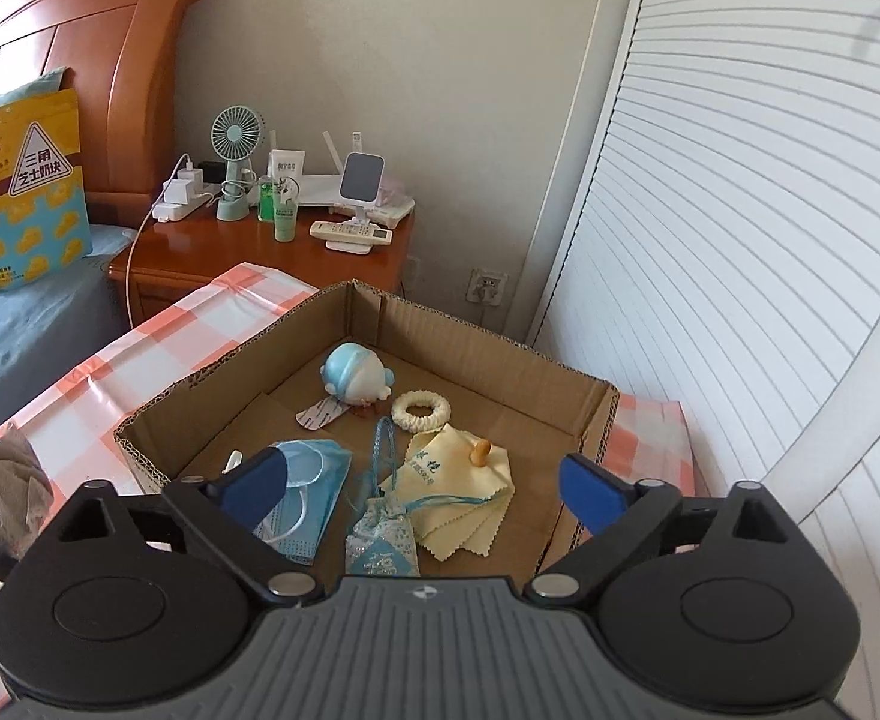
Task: Organize soft objects
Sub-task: 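Carry the sachet and grey pouch over the box and open both grippers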
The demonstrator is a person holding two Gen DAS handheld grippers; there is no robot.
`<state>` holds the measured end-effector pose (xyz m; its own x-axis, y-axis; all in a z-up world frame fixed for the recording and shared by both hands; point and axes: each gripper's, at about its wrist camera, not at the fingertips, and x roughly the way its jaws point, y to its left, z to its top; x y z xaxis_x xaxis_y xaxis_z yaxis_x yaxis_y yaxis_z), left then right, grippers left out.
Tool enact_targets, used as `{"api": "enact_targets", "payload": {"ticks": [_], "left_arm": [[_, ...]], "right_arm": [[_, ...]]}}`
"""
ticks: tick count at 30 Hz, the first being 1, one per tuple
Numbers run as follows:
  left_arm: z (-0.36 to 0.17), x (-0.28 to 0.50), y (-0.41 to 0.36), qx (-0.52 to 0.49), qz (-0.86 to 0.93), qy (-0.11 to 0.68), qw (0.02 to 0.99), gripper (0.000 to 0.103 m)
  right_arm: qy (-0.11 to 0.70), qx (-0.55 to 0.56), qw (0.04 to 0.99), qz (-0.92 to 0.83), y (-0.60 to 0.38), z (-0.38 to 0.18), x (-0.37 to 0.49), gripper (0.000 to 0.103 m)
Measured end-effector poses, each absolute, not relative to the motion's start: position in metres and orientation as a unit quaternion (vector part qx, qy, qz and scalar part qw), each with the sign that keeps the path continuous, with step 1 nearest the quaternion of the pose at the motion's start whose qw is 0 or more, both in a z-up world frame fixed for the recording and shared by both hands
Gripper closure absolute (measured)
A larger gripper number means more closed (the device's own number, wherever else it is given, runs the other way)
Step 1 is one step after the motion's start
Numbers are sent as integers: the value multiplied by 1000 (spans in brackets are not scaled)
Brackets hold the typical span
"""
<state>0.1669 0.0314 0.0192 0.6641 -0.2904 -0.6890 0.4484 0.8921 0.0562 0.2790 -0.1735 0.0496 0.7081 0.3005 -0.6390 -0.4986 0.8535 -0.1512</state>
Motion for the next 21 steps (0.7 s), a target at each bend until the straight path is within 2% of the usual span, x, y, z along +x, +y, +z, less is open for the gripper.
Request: {"api": "enact_targets", "payload": {"ticks": [10,21], "left_arm": [[41,203,17,118,-194,336,914,45],[56,279,-4,121,-168,336,919,45]], "right_arm": [[336,-103,914,201,-192,41,259,0],[344,-71,915,198,-203,28,235,0]]}}
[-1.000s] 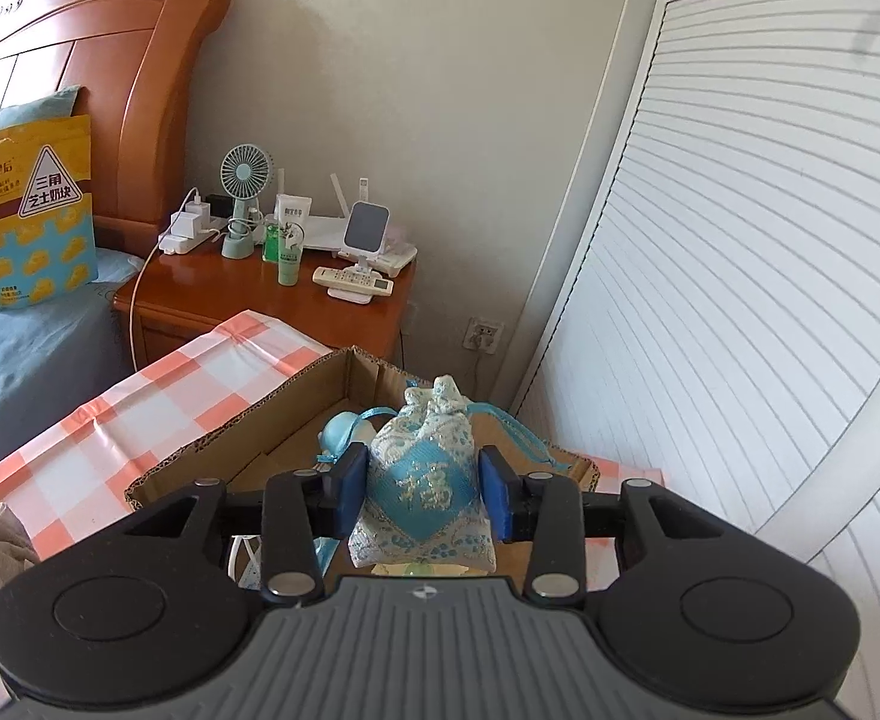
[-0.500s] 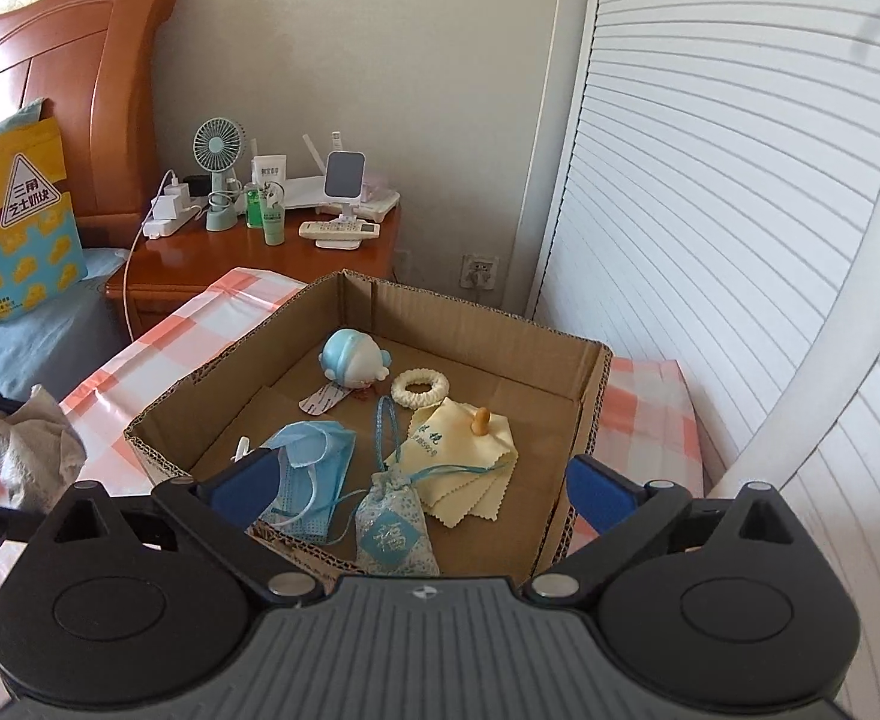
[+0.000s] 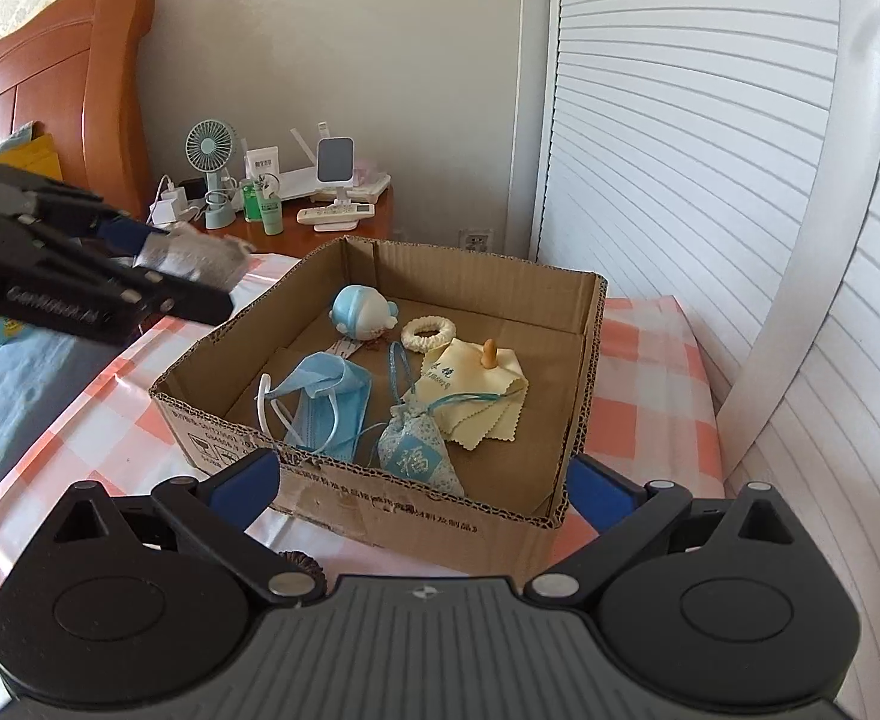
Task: Organize soft objects
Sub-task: 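Carry the sachet and grey pouch over the box and open both grippers, then move the right gripper to the brown scrunchie while the left approaches the second grey pouch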
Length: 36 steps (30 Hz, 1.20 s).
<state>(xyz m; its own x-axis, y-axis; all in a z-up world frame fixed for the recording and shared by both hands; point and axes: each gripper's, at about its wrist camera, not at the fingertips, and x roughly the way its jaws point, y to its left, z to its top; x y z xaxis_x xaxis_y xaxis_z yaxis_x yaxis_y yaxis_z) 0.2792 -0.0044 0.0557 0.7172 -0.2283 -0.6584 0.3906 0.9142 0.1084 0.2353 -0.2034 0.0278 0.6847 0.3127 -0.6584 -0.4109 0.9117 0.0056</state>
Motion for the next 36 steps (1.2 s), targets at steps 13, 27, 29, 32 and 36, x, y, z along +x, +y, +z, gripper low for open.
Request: {"api": "enact_targets", "payload": {"ticks": [13,27,29,32,36], "left_arm": [[41,330,-15,72,-127,356,923,14],[54,246,21,80,-107,343,930,3],[50,230,24,76,-107,347,929,3],[45,208,27,68,-107,349,929,3],[34,180,32,56,-105,347,930,3]], "right_arm": [[338,-65,920,187,-213,29,217,0],[331,-69,927,162,-196,30,185,0],[334,-69,927,157,-193,26,178,0],[341,-64,926,151,-187,16,167,0],[344,-65,927,133,-181,1,151,0]]}}
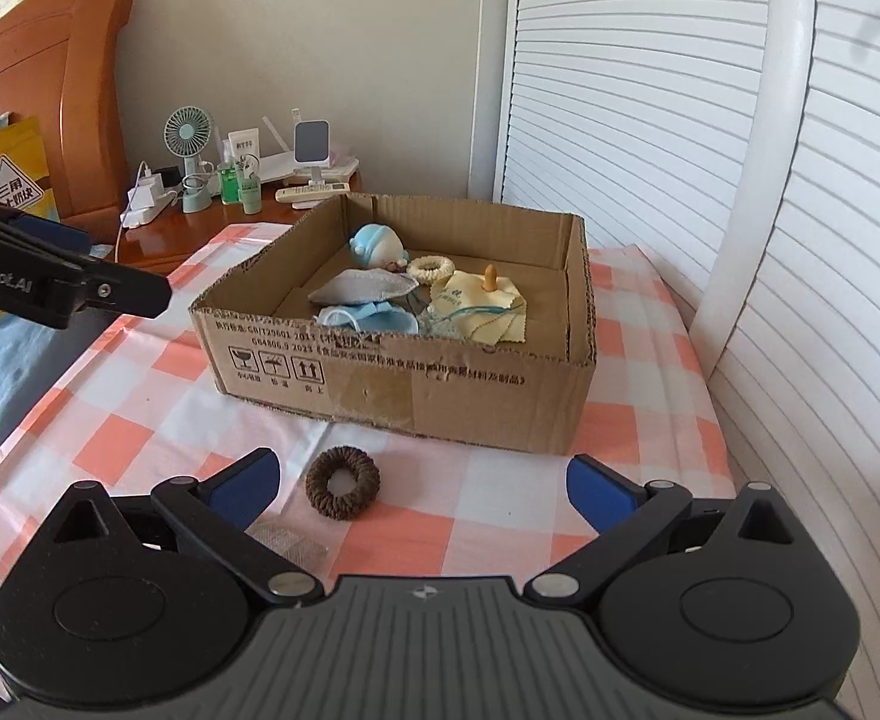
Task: Organize soft objects
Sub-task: 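Move the right gripper to the brown scrunchie while the left approaches the second grey pouch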
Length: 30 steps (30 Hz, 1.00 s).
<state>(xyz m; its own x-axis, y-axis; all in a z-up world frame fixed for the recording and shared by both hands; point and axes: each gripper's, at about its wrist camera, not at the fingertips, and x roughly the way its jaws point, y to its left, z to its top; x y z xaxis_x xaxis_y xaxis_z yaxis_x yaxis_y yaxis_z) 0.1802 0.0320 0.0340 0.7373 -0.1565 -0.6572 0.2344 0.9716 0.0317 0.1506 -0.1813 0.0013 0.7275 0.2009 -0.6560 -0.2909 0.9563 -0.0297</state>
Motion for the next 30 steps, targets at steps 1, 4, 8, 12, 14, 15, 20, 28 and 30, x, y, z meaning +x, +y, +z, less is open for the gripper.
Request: {"api": "enact_targets", "payload": {"ticks": [1,4,8,12,14,15,20,28,30], "left_arm": [[31,173,34,52,-104,347,931,3],[21,158,37,43,-93,347,932,3],[7,141,36,65,-76,354,930,2],[-6,128,35,82,-72,358,928,2],[-11,123,34,82,-78,362,925,2],[-15,121,34,81,-81,365,924,2],[-24,116,37,80,-87,373,920,2],[-29,120,55,55,-74,379,921,2],[-30,120,58,52,-73,379,921,2]], "right_arm": [[347,-64,927,128,-180,-3,147,0],[364,-57,922,122,-178,-18,141,0],[379,-78,916,105,-173,-37,134,0],[401,-99,907,88,-171,-56,133,0],[413,-101,900,91,-168,-64,132,0],[417,-104,898,93,-166,-68,132,0],[426,-101,891,119,-148,-73,131,0],[424,-114,885,153,-121,-74,147,0],[419,-118,886,159,-115,-74,151,0]]}}
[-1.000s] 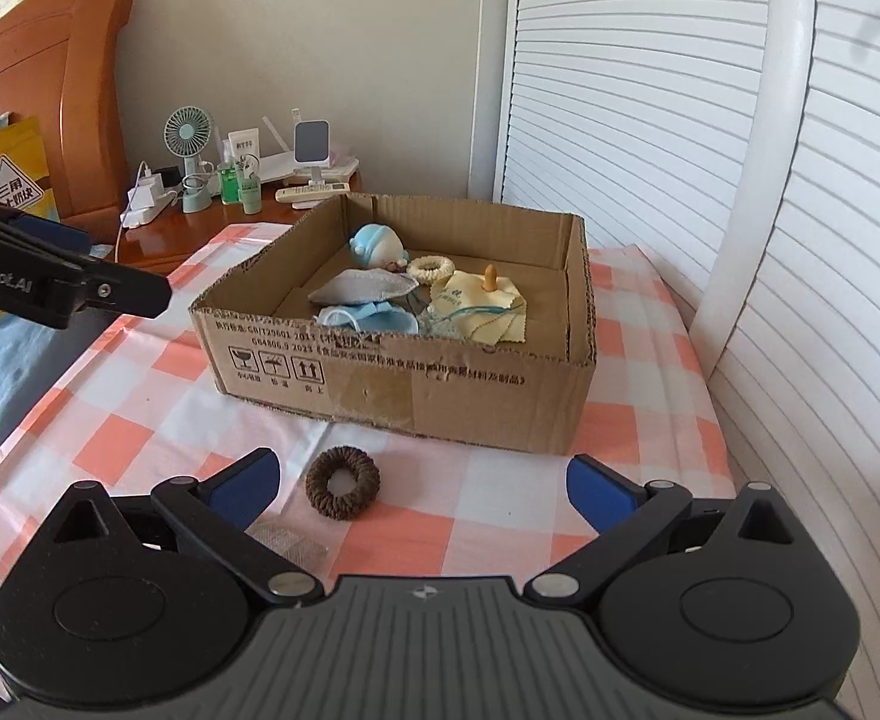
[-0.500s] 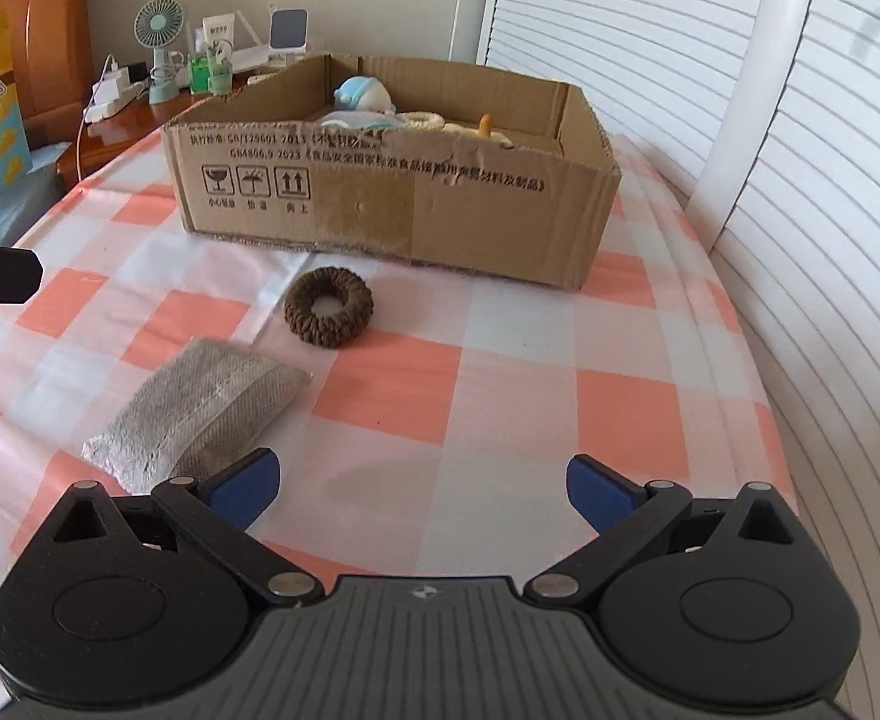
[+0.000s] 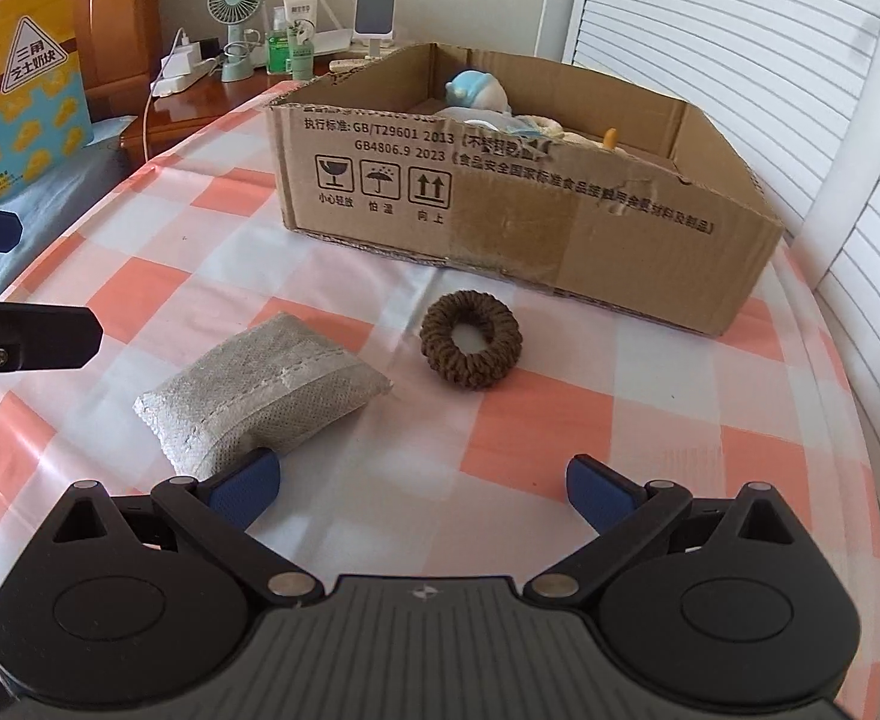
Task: Organize soft objects
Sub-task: 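Move the right gripper to the brown scrunchie while the left approaches the second grey pouch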
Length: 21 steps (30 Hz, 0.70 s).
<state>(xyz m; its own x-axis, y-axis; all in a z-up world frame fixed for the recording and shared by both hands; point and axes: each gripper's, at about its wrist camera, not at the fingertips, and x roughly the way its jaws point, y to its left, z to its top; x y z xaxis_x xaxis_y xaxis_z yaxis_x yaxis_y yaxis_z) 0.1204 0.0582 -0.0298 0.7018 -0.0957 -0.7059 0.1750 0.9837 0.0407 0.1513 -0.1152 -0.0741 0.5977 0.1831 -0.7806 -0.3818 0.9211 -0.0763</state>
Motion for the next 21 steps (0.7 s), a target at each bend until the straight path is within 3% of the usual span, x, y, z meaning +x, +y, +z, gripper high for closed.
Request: {"api": "enact_targets", "payload": {"ticks": [21], "left_arm": [[-49,134,52,44,-102,403,908,2]], "right_arm": [[398,-57,912,77,-164,-83,209,0]]}}
